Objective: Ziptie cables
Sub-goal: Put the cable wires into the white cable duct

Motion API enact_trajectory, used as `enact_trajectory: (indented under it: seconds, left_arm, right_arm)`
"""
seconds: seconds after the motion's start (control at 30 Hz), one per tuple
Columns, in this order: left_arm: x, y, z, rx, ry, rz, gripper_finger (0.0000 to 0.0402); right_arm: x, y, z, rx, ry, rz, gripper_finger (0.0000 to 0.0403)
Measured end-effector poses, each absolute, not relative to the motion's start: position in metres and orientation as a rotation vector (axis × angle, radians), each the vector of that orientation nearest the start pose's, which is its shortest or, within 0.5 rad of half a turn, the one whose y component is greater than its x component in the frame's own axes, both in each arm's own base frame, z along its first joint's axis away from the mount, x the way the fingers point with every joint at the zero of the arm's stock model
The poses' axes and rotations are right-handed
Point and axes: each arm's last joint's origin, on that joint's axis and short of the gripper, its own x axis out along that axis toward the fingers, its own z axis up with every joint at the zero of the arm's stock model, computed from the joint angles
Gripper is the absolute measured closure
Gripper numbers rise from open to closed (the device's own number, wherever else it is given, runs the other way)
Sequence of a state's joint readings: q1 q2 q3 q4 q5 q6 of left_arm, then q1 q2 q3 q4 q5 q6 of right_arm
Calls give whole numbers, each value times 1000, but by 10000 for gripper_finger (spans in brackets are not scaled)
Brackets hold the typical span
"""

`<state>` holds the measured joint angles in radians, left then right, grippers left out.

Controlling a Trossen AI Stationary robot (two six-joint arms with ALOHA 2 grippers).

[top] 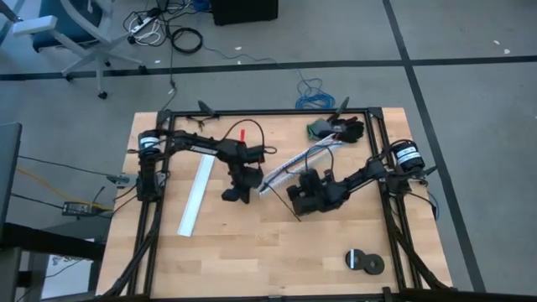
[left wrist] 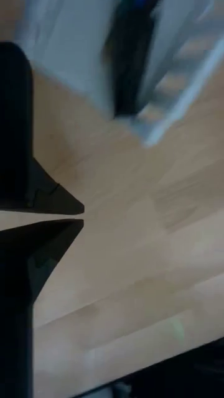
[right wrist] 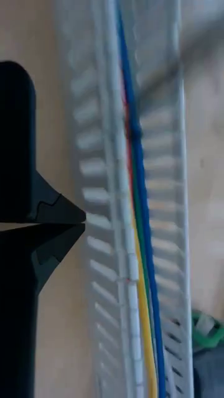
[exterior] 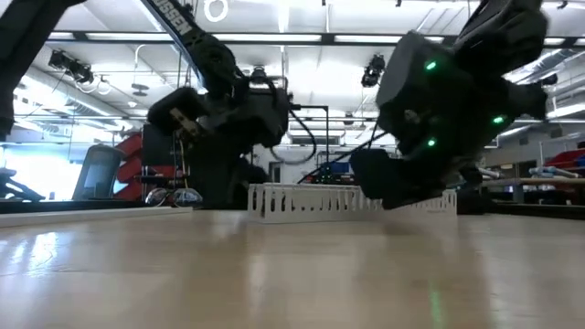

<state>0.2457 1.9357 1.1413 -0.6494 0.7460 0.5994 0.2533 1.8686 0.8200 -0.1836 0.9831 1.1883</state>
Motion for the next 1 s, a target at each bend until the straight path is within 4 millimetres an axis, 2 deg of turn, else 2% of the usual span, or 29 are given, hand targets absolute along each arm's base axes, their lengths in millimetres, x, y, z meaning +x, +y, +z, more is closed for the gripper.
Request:
enact_trajectory:
  seconds: [0.1, 0.27, 0.57, 0.7, 0.8, 0.9, 1.0]
  left_arm:
    - [335, 58, 142, -154, 1004, -674, 385]
    - [325, 41, 162, -59, 883, -394, 394]
    - [267, 6, 167, -19, 686, -58, 388]
    - [247, -2, 169, 70, 601, 113, 388]
    - [244, -1, 169, 150, 562, 151, 388]
    - [245, 3, 166, 294, 587, 132, 388]
    - [245, 17, 161, 349, 632, 232, 388]
  right_arm:
    - [292, 65, 96, 298, 520, -1020, 403]
    - [284, 81, 95, 322, 514, -1004, 403]
    - [268, 123, 94, 457, 488, -900, 403]
    - [265, 141, 99, 512, 480, -859, 403]
    - [261, 142, 102, 496, 475, -905, 403]
    - [255, 130, 102, 495, 497, -1012, 403]
    - [249, 116, 102, 500, 498, -1127, 403]
